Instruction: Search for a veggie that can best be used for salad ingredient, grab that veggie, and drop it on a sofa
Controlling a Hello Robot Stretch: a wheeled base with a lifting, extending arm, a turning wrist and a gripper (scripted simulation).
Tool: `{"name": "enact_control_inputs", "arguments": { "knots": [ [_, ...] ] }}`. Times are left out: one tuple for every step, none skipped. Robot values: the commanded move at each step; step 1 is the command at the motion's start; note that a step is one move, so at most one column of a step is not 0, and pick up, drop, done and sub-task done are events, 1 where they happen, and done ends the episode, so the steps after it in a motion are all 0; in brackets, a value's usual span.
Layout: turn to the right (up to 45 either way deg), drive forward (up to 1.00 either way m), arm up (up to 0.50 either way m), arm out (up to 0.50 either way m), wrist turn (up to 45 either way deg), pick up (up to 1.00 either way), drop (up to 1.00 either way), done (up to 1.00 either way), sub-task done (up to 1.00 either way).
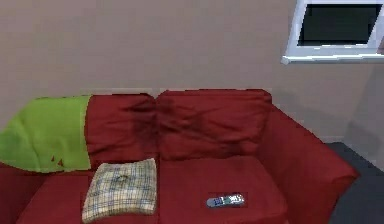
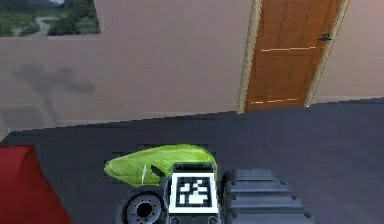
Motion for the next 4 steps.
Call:
{"name": "enact_control_inputs", "arguments": {
  "knots": [
    [6.0, 0.0, 0.0, 0.0, 0.0, 0.0, 0.0, 0.0, 0.0],
    [0.0, 0.35, 0.0, 0.0, 0.0, 0.0, 0.0, 0.0, 0.0],
    [-27.0, 0.0, 0.0, 0.0, 0.0, 0.0, 0.0, 0.0, 0.0],
    [9.0, 0.0, 0.0, 0.0, 0.0, 0.0, 0.0, 0.0, 0.0]
  ]
}}
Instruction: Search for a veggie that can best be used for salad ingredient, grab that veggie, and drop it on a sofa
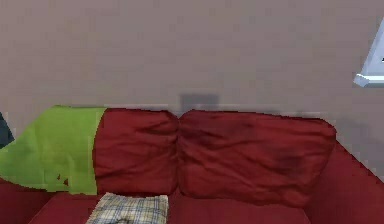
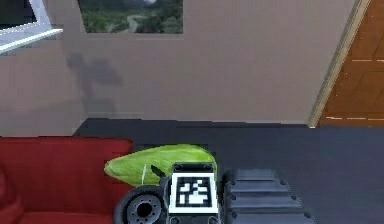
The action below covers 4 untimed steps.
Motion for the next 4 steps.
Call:
{"name": "enact_control_inputs", "arguments": {
  "knots": [
    [3.0, 0.0, 0.0, 0.0, 0.0, 0.0, 0.0, 0.0, 0.0],
    [-3.0, 0.0, 0.0, 0.0, 0.0, 0.0, 0.0, 0.0, 0.0],
    [6.0, 0.0, 0.0, 0.0, 0.0, 0.0, 0.0, 0.0, 0.0],
    [-3.0, 0.0, 0.0, 0.0, 0.0, 0.0, 0.0, 0.0, 0.0]
  ]
}}
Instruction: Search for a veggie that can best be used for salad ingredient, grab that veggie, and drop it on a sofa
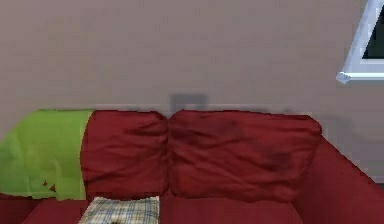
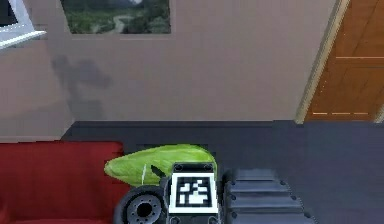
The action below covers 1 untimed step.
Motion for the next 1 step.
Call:
{"name": "enact_control_inputs", "arguments": {
  "knots": [
    [-45.0, 0.0, 0.0, 0.0, 0.0, 0.0, 0.0, 0.0, 0.0]
  ]
}}
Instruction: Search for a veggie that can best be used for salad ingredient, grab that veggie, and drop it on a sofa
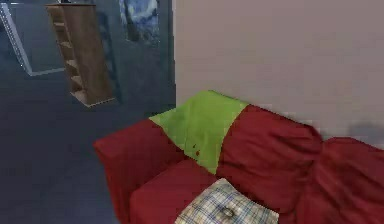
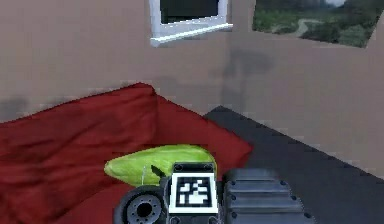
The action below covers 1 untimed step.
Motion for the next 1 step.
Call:
{"name": "enact_control_inputs", "arguments": {
  "knots": [
    [-21.0, 0.0, 0.0, 0.0, 0.0, 0.0, 0.0, 0.0, 0.0]
  ]
}}
